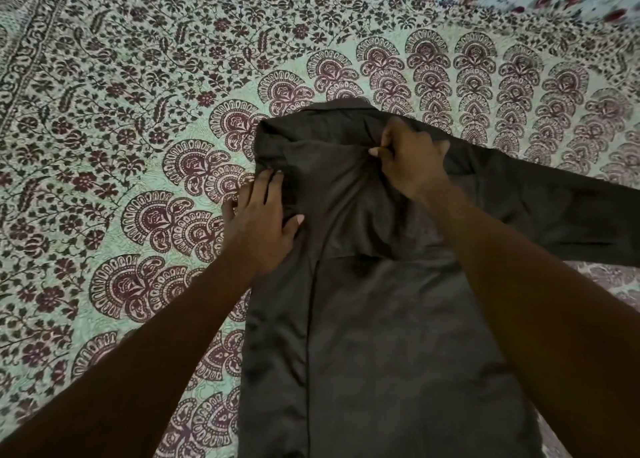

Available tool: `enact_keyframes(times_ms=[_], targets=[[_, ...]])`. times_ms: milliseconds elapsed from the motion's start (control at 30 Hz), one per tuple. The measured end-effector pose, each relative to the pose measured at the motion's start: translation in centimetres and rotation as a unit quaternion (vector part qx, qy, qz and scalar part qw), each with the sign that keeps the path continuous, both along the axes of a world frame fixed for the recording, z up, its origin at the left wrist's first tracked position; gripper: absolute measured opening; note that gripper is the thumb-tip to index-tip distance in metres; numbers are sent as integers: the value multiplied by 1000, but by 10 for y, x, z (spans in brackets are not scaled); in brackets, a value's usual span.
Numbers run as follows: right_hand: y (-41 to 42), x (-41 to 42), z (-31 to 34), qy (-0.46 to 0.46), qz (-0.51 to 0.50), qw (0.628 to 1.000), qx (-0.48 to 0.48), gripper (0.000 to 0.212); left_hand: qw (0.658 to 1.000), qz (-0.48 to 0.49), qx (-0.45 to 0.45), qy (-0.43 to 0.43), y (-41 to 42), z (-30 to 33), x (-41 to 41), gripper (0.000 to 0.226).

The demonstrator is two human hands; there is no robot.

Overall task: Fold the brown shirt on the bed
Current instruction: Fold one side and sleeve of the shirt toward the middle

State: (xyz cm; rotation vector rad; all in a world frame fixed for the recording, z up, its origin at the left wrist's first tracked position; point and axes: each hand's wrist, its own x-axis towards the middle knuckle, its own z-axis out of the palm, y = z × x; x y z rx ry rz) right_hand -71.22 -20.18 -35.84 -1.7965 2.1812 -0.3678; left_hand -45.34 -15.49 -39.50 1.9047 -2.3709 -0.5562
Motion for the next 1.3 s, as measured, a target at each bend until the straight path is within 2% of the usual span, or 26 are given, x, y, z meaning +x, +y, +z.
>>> enact_keyframes(times_ms=[100,167,267,367,467,567,733,867,967,1067,1133,1233,1300], targets=[[3,-2,-1,-39,-21,999,13,30,999,-15,-31,-20,4,-4,-1,84],[5,-7,-2,-57,-12,996,74,46,999,-20,-22,-26,5,-9,-1,84],[7,-19,2,-6,40,979,200,78,999,-20,-14,-30,6,-13,1,83],[12,-37,12,61,92,962,252,102,998,-28,-48,-37,4,-8,-1,88],[16,-54,18,78,140,952,262,103,994,-71,-64,-52,-3,-1,-7,96],[19,-71,21,115,182,938,273,100,995,-85,-4,-52,-8,0,-16,96],[29,-104,22,132,138,934,301,88,996,-39,82,-24,-14,8,-33,105],[49,-128,29,197,143,913,326,76,990,-26,121,-68,-14,13,-53,112],[66,-143,33,212,134,915,316,71,989,-8,120,-91,-13,11,-64,106],[81,-154,45,203,122,924,301,67,992,-5,19,-124,-8,15,-77,71],[92,-156,56,213,116,928,283,61,993,-21,-42,-111,0,23,-88,53],[107,-148,71,238,118,925,271,54,998,-54,38,-15,12,25,-101,60],[120,-138,81,218,122,925,285,56,996,-44,79,29,19,22,-106,57]])
